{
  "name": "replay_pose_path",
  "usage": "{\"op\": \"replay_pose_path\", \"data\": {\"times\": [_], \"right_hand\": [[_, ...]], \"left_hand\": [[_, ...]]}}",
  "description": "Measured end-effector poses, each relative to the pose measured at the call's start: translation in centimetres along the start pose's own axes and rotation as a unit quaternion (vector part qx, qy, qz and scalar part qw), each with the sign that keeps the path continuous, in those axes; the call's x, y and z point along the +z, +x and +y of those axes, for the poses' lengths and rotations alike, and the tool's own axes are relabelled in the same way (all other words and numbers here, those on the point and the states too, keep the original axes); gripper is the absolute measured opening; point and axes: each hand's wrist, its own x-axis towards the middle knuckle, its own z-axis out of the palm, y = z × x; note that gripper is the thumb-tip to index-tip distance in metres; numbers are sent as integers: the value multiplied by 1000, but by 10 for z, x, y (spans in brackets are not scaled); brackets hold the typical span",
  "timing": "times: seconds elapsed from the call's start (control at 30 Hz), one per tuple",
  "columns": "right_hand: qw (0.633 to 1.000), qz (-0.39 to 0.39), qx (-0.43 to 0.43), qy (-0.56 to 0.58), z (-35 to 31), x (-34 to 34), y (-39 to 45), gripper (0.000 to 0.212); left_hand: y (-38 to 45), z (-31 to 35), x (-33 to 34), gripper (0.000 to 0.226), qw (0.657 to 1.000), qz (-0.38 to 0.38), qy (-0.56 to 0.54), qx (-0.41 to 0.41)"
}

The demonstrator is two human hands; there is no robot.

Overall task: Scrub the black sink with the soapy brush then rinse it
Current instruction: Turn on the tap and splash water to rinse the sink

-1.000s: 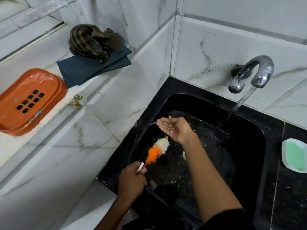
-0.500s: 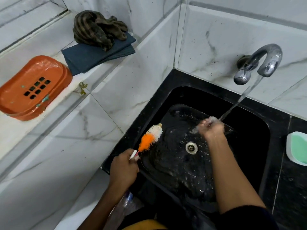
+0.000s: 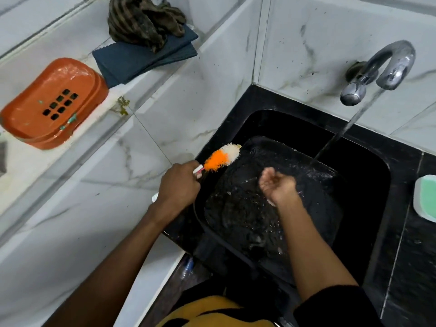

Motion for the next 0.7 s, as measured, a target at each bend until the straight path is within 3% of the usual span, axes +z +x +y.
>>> {"op": "replay_pose_path", "data": {"times": [0.1,0.23,0.33,0.43,0.53,0.6,0.67,0.7], "right_hand": [[995,35,-49,75,-40,-8,13,41],[992,6,-85,94,-75,-3,19,38],[990,-2,-129,-60,-66,5,14,36],[931,-37,-163,-324,-18,5,-1,26],[842,-160,-29,-514,50,-12,-9,30],[798,-175,62,-574,84,-27,-8,28],[785,-153,80,-595,93,-40,-5,25],[803,-128,71,-578,87,-43,-3,26]], "left_hand": [[7,5,-3,18,1000,-3,23,12],[13,7,-3,20,999,-14,28,29],[15,7,-3,23,999,-12,30,31],[17,6,1,20,999,-15,26,31],[17,6,5,17,999,-19,21,28],[15,7,7,24,999,-24,20,30],[12,7,10,27,999,-29,21,29],[11,6,12,27,999,-31,22,29]]}}
